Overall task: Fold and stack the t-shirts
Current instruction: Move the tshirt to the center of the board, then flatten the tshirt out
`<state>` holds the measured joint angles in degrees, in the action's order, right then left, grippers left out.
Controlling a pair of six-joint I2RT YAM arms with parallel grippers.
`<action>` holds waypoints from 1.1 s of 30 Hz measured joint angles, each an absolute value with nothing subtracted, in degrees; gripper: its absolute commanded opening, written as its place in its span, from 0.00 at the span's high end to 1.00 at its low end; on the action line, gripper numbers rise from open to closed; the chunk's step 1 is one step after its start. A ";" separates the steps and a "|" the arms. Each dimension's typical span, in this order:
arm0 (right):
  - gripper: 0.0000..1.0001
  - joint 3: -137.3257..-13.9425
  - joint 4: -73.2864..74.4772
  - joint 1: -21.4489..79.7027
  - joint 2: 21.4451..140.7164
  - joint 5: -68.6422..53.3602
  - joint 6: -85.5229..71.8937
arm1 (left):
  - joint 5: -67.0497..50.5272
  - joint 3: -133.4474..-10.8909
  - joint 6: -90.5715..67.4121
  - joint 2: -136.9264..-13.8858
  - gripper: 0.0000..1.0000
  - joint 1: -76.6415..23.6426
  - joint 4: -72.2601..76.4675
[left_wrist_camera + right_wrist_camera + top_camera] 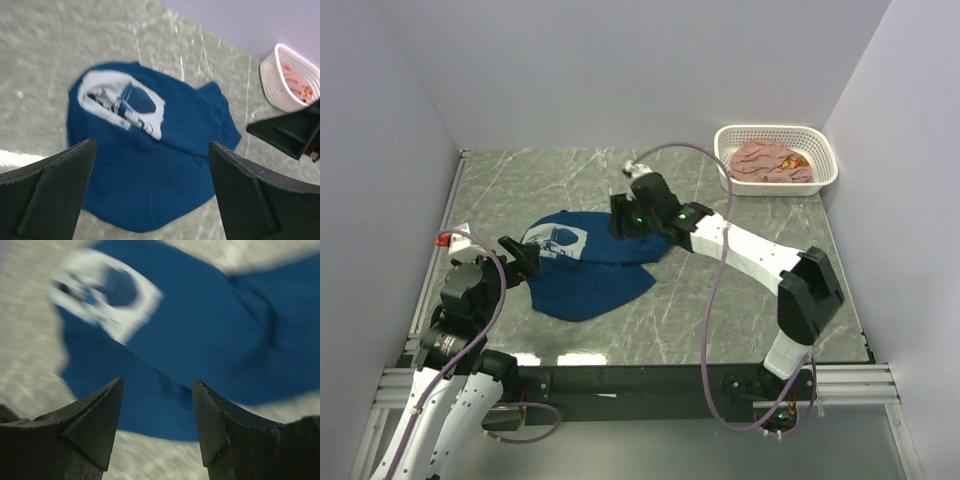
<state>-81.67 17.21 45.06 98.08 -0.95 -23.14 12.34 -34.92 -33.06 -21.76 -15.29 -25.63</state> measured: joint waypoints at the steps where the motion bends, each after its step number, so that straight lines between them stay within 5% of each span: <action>1: 0.35 -78.35 17.30 44.14 96.36 -0.58 -23.11 | 11.60 -34.92 -34.33 -22.52 0.01 -15.29 -26.11; 13: 0.36 -51.09 9.15 27.42 81.21 -1.54 -23.59 | -3.44 -29.15 -46.46 -44.34 0.01 -17.67 -23.27; 23: 0.37 -48.42 0.80 22.00 90.96 -12.03 -27.35 | 2.44 -27.31 -54.43 -57.04 0.39 -22.46 -16.82; 33: 0.35 -48.47 -8.34 21.10 99.63 -20.29 -36.40 | 7.64 -26.24 -58.50 -64.42 0.43 -17.89 -12.93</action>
